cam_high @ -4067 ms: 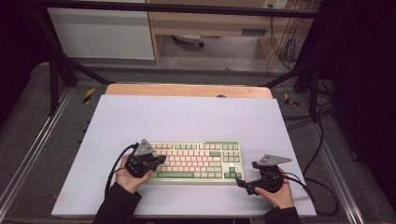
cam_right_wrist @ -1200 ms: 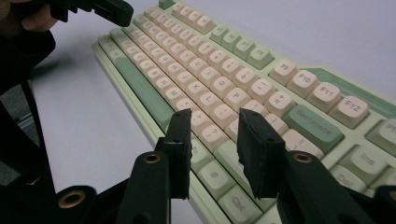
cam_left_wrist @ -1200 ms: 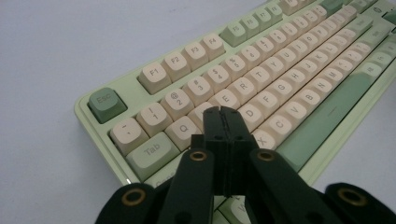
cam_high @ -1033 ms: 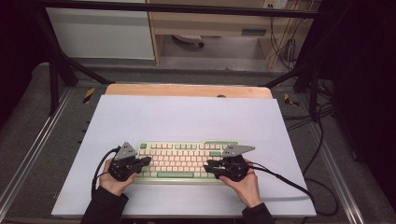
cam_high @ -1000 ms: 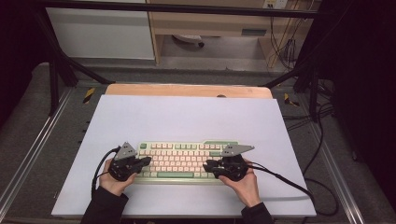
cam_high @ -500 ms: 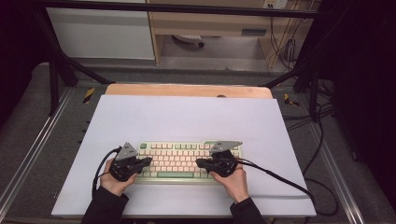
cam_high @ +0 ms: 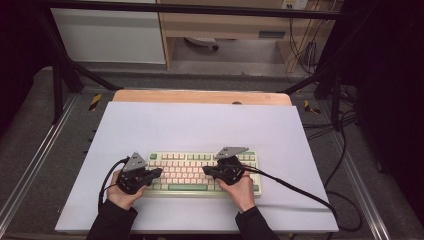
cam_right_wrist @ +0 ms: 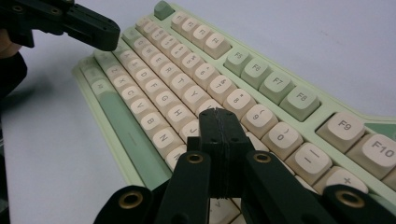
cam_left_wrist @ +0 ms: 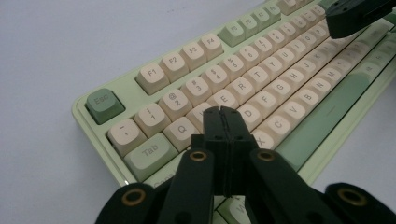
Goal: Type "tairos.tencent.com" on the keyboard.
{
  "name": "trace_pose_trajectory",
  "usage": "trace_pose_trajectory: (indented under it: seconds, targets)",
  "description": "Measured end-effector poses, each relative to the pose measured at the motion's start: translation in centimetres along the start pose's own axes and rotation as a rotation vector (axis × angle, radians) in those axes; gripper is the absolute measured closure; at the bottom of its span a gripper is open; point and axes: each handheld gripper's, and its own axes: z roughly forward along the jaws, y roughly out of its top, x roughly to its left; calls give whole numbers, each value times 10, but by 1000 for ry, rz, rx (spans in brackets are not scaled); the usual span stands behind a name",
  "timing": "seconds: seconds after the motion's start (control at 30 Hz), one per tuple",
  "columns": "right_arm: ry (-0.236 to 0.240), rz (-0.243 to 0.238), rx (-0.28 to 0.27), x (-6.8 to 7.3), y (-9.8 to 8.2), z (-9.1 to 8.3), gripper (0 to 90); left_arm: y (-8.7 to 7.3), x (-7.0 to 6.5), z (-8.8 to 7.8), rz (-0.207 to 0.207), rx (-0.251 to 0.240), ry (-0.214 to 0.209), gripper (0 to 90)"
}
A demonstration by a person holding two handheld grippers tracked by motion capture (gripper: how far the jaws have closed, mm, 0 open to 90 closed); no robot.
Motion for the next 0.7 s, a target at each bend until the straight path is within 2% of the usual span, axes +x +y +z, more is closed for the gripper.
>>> trace_pose_trajectory:
  seconds: [0.23,0.63,0.7]
  targets:
    - [-12,-6,0,0,2,13,900,0,-1,1,1,2,-2,900]
    - [-21,6,14,-3,2,21,900,0,-1,1,1,3,-1,900]
    - [-24,-4,16,-4,1,23,900,0,0,1,1,3,-1,900]
